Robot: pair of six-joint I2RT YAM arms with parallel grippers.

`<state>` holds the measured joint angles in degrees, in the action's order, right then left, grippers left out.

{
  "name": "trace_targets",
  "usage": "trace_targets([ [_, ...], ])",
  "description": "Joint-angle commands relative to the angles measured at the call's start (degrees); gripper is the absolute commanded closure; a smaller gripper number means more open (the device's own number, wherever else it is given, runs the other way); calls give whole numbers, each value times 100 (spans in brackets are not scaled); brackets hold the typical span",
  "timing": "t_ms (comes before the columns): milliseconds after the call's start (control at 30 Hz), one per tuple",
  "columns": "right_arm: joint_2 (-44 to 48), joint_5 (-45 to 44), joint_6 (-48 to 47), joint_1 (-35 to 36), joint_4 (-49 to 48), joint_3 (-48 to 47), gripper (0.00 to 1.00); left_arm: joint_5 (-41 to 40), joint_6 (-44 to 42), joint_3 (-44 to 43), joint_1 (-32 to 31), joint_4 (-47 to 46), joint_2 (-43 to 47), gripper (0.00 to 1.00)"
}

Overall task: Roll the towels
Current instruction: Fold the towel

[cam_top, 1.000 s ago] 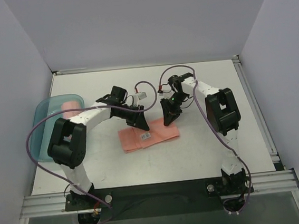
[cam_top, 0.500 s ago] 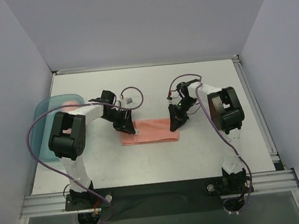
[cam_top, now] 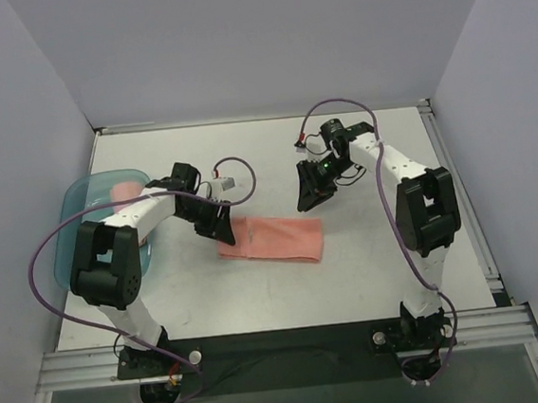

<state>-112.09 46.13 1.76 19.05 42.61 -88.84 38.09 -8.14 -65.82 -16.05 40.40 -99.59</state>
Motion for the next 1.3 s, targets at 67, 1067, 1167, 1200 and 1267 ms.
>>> trace_targets([
  [67,-602,-939,-378,-77,213,-327,75,-64,-21,140,-258,82,-279,55],
  [1067,813,942,87,20,-261,1300,61,349,-995,-2636,6,277,-1039,38],
  [1167,637,749,465,72,-578,948,62,165,-1417,-1404,-29,-225,104,32],
  [1200,593,670,553,108,-657,843,62,94,-1531,-1129,-55,-348,341,31],
  [1267,383,251,754,239,-842,484,62,-81,-2004,-732,-187,-419,922,27],
])
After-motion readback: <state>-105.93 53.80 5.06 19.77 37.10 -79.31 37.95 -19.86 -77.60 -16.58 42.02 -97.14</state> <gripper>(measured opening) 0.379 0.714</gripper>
